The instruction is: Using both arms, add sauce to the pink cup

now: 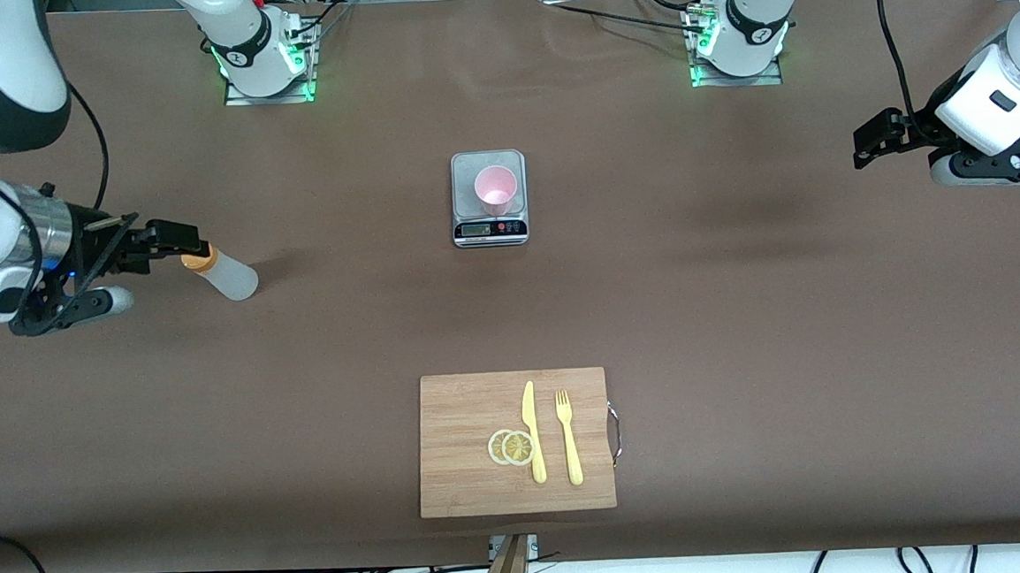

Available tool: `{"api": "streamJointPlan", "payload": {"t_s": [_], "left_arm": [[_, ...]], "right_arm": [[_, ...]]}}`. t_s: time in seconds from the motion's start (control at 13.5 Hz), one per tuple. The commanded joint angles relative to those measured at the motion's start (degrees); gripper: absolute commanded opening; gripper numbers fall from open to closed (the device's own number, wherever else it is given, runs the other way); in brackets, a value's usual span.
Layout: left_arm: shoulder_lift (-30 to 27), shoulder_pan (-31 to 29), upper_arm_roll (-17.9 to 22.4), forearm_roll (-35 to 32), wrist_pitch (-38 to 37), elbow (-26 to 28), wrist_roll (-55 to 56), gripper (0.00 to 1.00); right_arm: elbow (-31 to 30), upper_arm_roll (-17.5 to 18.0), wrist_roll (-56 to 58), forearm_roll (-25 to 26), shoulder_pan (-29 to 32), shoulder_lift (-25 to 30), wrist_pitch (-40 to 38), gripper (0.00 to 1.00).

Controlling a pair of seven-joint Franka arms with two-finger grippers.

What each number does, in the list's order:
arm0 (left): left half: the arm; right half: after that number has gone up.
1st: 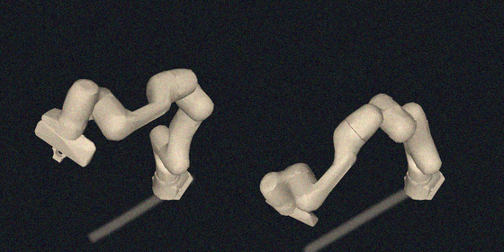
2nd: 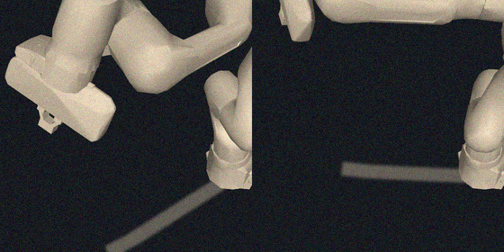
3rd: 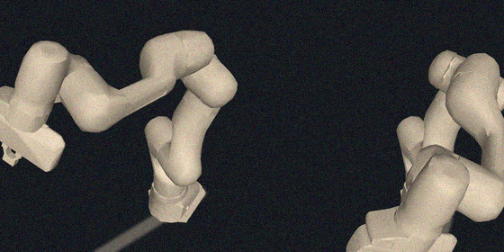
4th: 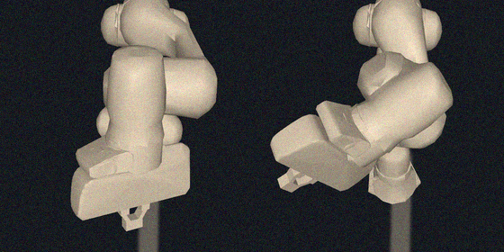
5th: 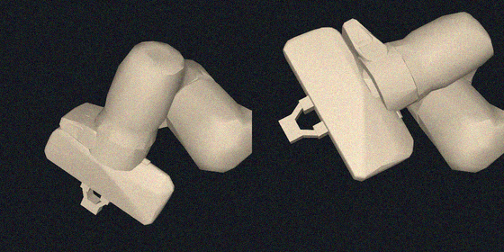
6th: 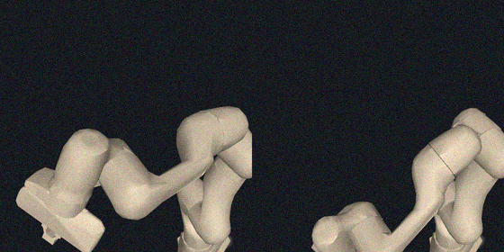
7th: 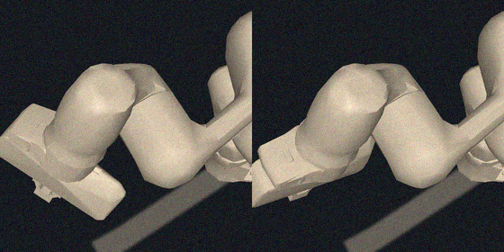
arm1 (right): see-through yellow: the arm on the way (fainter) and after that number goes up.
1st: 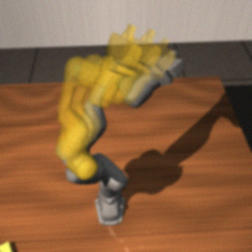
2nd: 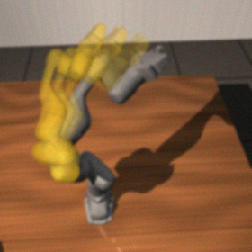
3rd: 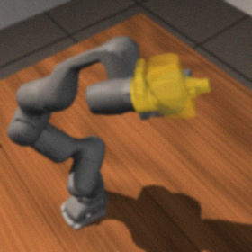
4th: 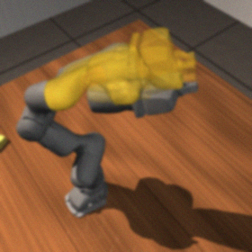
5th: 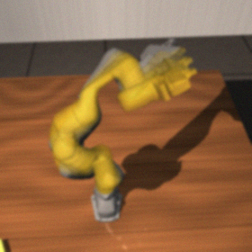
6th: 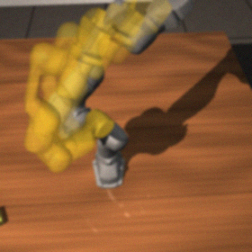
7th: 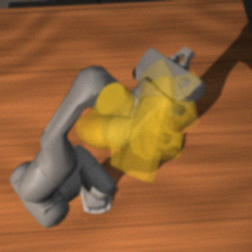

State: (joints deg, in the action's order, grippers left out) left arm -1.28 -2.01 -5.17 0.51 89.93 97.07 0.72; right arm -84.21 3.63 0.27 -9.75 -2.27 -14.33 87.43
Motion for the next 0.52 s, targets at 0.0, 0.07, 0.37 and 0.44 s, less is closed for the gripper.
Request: {"api": "streamJointPlan", "payload": {"t_s": [0.0, 0.07, 0.37, 0.44], "left_arm": [[-0.4, -0.2, -0.3, -1.2, -0.5, 0.0, 0.2, 1.0], [-0.4, -0.2, -0.3, -1.2, -0.5, 0.0, 0.2, 1.0], [-0.4, -0.2, -0.4, -1.2, -0.5, 0.0, 0.2, 1.0], [-0.4, -0.2, -0.3, -1.2, -0.5, 0.0, 0.2, 1.0]], "right_arm": [[-7.6, 0.2, -8.3, 2.8, -1.5, 6.0, 1.4, 1.0], [-9.0, 0.1, -7.7, 3.9, -1.4, 7.2, 1.4, 1.0], [-9.8, -2.9, -2.5, 4.2, -0.8, 7.7, 3.3, 1.0], [-9.8, -4.2, -2.4, 4.7, -0.7, 7.7, 5.2, 1.0]]}}
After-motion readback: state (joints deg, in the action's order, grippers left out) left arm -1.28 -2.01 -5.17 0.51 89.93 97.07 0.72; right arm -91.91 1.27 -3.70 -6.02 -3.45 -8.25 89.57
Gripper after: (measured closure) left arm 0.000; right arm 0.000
